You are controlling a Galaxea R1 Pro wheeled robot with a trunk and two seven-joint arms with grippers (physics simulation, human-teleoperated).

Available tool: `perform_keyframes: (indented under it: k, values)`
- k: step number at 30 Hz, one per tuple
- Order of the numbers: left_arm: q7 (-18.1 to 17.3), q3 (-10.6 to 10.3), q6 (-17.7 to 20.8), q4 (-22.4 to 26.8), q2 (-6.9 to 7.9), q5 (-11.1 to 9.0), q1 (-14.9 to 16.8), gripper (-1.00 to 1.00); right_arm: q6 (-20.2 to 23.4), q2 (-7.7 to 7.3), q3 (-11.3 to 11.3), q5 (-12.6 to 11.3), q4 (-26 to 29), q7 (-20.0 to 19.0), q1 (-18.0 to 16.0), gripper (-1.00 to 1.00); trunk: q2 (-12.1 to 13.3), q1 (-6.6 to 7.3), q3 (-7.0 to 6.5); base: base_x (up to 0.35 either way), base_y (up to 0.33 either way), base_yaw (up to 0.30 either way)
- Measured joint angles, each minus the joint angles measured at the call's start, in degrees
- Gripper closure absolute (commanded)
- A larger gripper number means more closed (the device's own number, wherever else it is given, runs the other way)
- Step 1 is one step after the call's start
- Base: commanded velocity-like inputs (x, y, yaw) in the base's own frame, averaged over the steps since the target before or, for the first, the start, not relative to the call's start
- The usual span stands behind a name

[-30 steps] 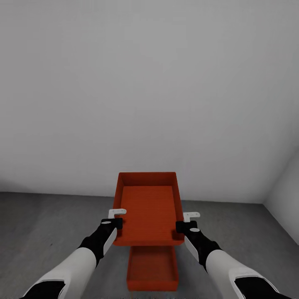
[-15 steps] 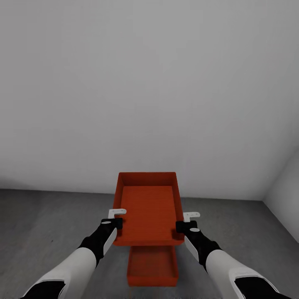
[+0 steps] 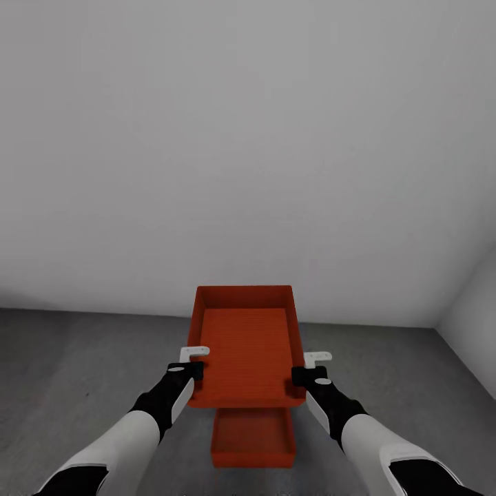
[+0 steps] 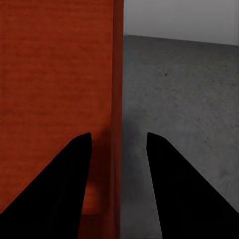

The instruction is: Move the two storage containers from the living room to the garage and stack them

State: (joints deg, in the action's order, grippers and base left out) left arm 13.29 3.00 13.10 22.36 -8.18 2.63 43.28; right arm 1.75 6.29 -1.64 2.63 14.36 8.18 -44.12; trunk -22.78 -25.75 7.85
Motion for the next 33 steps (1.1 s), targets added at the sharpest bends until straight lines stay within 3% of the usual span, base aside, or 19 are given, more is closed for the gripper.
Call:
perform_keyframes:
  k: [33]
  values:
    - [0.0,0.0,0.0,0.0,0.00,0.0,0.0,1.00,0.0,0.00,0.0,0.0,0.0,0.0,0.0,1.00,0.0,0.00,3.06,0.000,0.000,0.000]
